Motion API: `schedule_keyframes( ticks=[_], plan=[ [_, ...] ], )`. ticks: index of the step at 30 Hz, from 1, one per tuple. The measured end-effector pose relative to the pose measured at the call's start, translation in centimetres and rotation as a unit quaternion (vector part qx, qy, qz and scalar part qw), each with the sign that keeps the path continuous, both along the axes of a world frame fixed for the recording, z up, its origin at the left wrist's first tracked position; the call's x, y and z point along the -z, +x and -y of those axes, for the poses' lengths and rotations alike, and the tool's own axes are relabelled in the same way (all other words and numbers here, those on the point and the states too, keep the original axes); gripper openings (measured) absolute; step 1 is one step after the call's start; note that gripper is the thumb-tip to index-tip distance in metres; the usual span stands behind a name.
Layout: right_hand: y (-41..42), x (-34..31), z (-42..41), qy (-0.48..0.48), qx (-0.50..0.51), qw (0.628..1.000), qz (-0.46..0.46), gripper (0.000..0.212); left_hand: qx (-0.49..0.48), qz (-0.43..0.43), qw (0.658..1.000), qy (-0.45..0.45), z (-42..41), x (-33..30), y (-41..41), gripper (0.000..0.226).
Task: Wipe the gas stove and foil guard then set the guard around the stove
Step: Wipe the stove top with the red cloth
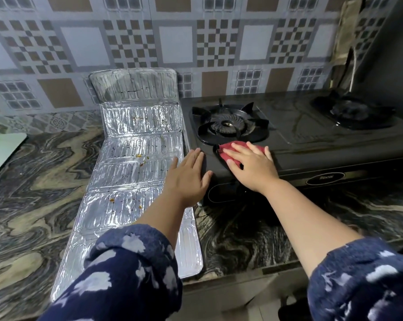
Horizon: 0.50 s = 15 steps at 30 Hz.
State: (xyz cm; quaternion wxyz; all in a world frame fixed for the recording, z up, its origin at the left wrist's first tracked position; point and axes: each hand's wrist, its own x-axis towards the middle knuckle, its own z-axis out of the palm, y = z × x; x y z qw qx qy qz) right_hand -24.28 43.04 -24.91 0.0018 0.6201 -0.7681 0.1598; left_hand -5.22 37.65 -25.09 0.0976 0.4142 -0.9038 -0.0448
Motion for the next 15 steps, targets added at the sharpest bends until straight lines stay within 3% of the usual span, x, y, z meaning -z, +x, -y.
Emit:
schedule_keyframes(
  ticks=[5, 15],
  plan=[
    [-0.9, 0.0, -0.1, 0.004, -0.021, 1.0, 0.007, 0.043, -0.034, 0.0, 0.995, -0.093, -0.1, -1.3, -1.7, 0.056],
    [-7.4, 0.0, -1.5, 0.013, -0.003, 1.0, 0.022, 0.042, -0.002, -0.039, 0.997, -0.066, -2.4, -1.1, -7.9, 0.052]
  ],
)
